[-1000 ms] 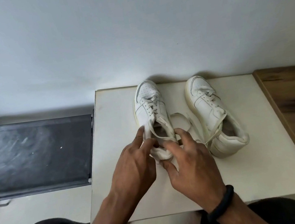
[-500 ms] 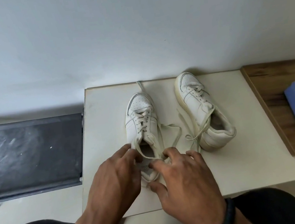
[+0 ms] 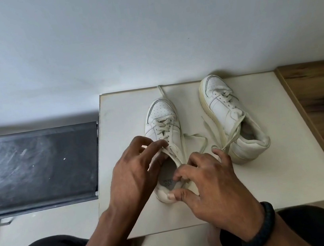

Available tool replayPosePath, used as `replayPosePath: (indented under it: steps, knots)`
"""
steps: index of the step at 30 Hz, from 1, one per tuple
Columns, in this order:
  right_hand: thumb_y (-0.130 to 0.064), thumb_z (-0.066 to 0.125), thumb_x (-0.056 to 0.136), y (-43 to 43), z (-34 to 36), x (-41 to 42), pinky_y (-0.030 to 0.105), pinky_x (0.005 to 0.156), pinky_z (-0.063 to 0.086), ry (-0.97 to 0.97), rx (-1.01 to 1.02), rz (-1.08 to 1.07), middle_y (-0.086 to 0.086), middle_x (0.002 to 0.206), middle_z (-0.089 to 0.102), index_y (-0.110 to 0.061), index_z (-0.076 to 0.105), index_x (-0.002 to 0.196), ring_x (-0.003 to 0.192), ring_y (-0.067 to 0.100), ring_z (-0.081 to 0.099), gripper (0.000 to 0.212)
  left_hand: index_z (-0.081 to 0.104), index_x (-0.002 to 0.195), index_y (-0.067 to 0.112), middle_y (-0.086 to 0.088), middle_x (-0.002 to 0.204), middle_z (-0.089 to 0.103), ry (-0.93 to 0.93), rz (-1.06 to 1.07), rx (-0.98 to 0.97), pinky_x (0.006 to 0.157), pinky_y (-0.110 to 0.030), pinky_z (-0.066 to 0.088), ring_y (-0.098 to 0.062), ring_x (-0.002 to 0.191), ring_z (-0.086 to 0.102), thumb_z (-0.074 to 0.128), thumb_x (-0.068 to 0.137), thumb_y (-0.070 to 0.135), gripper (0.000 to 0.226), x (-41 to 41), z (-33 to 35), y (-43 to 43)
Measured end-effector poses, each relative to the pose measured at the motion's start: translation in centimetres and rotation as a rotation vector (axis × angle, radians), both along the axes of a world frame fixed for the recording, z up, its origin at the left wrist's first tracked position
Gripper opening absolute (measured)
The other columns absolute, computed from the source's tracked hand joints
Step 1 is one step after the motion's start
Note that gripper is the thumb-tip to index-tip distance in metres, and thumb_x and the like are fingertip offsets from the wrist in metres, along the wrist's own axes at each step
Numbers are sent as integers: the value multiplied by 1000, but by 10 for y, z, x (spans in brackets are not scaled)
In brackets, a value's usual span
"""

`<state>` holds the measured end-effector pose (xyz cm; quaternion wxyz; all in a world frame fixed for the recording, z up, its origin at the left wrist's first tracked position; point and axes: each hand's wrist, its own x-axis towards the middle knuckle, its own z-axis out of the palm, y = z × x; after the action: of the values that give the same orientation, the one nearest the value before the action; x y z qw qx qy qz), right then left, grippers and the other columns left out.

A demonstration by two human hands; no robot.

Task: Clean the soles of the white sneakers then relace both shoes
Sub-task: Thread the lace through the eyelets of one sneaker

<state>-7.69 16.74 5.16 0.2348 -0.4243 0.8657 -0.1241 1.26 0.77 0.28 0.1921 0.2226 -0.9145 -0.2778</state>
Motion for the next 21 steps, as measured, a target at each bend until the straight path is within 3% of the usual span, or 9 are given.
replayPosePath:
  steps: [4, 8, 11, 14, 15, 17, 19, 21]
  knots:
    - [-77, 29, 80, 3, -4, -11, 38, 117, 17, -25, -101, -20, -21, 86, 53, -38, 66, 92, 92, -2, 53, 55, 80, 105, 25, 10, 103, 71, 42, -57, -16, 55, -32, 56, -12, 77, 70, 71, 90, 23, 17, 0, 5, 0]
    - [-68, 49, 81, 7, -2, -23, 32, 100, 39, -87, -226, -43, -20, 69, 56, -36, 63, 81, 73, 0, 55, 35, 78, 101, 24, 15, 94, 71, 30, -79, 62, 59, -39, 58, -13, 73, 70, 64, 94, 31, 16, 6, 8, -5]
    - [-49, 72, 81, 9, 5, -25, 22, 68, 49, -320, -389, -123, -9, 65, 57, -36, 68, 92, 65, 9, 57, 17, 75, 99, 23, 16, 92, 71, 5, -25, 117, 64, -39, 59, -11, 73, 67, 62, 94, 24, 14, 12, 7, -2]
    - [-31, 75, 82, 10, 10, -30, 34, 63, 55, -564, -527, -160, 7, 68, 54, -34, 68, 109, 60, 22, 59, 28, 73, 97, 23, 17, 88, 75, 8, 87, 249, 73, -18, 55, -3, 80, 71, 63, 98, 5, 21, 13, 9, -2]
    - [-25, 74, 83, 11, 12, -33, 34, 58, 54, -631, -592, -185, 13, 67, 52, -31, 68, 113, 57, 25, 56, 31, 73, 96, 23, 16, 84, 76, 16, 138, 330, 72, -14, 54, 0, 80, 72, 61, 100, 1, 25, 12, 12, -4]
    - [-18, 72, 83, 15, 17, -42, 27, 49, 46, -731, -732, -258, 19, 68, 47, -23, 68, 117, 55, 24, 47, 35, 72, 94, 22, 14, 79, 77, 59, 223, 490, 73, -22, 58, -2, 77, 75, 57, 104, 6, 25, 12, 19, -10]
    - [-23, 77, 82, 22, 26, -53, 23, 43, 35, -785, -866, -316, 13, 67, 51, -18, 69, 119, 54, 20, 44, 39, 73, 91, 18, 10, 79, 78, 114, 288, 621, 70, -31, 60, -10, 73, 76, 54, 108, 12, 26, 12, 26, -16]
    - [-34, 82, 78, 30, 34, -64, 33, 47, 24, -806, -980, -325, 3, 70, 55, -12, 67, 122, 51, 15, 41, 52, 73, 89, 12, 2, 80, 79, 182, 353, 762, 68, -33, 59, -16, 68, 75, 52, 108, 12, 28, 14, 31, -22]
